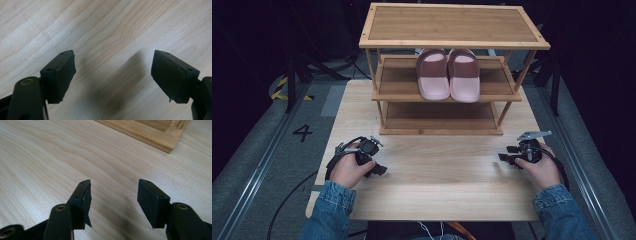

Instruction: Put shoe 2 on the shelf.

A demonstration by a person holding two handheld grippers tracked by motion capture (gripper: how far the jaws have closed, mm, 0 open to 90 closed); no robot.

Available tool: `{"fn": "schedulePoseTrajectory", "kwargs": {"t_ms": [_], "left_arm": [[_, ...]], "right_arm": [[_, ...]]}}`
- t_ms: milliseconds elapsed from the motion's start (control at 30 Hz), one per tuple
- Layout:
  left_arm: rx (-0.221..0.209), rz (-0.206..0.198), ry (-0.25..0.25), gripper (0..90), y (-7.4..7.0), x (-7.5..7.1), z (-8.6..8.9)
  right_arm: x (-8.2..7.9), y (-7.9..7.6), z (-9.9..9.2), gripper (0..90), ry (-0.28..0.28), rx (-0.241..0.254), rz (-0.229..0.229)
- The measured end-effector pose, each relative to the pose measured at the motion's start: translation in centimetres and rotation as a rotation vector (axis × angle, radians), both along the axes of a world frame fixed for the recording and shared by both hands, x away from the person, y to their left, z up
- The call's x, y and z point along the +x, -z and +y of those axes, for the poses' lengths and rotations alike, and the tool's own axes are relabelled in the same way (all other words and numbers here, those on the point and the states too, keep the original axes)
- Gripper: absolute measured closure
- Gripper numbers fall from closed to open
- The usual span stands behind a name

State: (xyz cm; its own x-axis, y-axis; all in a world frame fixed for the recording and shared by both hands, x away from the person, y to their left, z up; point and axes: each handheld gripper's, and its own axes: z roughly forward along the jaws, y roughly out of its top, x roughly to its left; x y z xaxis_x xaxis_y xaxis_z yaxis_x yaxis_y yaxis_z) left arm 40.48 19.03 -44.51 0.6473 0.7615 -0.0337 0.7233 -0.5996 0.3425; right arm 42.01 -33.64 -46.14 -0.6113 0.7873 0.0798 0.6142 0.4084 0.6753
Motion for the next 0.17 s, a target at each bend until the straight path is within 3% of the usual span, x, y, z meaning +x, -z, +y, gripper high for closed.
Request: {"fn": "schedulePoseTrajectory", "kwargs": {"t_ms": [167], "left_arm": [[-0.023,-0.017,-0.022,20.4,-0.05,-0.07,0.03]], "right_arm": [[0.12,0.29,-0.09,44.0,0.016,-0.013,-0.003]]}}
